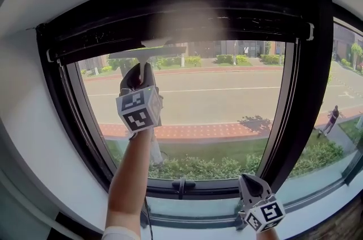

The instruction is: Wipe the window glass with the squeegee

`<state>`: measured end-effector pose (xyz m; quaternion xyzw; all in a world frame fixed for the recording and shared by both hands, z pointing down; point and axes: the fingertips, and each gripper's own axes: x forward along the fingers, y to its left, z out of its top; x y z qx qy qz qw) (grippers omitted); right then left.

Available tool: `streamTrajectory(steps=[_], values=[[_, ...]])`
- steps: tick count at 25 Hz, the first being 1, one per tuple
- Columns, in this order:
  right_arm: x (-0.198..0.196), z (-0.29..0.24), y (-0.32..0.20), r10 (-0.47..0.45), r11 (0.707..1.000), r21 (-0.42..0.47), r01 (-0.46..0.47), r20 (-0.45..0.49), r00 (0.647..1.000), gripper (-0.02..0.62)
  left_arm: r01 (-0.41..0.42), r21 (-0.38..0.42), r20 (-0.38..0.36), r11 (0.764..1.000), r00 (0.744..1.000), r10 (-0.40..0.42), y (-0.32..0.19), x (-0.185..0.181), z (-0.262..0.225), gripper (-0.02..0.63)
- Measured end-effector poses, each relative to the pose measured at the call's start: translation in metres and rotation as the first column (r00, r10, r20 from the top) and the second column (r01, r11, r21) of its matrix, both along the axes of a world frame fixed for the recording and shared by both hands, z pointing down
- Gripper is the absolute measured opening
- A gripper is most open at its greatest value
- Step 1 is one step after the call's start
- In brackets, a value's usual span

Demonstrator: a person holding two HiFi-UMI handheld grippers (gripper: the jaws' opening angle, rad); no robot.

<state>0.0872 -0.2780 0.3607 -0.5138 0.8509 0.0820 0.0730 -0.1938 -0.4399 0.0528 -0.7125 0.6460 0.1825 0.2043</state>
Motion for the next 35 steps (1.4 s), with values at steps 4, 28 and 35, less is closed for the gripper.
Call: streamTrajectory(steps=[4, 28, 35], values=[[0.001, 0.003, 0.000, -0.005, 1.000, -0.004, 0.005, -0.008, 1.000, 0.011, 0.021, 0.020, -0.013, 1.000, 1.000, -0.021, -0.001, -0.002, -0.005, 0.091], [-0.007, 0.028, 0.007, -0.034, 0.997, -0.071, 0.034, -0.002, 0.999, 0.011, -0.017, -0.047, -0.044, 0.999, 0.999, 0.015, -0.002, -0.005, 0.051, 0.091], [-0.011, 0.030, 0.012, -0.042, 0.996, -0.084, 0.041, -0.007, 0.999, 0.011, -0.018, -0.089, -0.024, 0.996, 1.000, 0.015, -0.002, -0.006, 0.098, 0.092]])
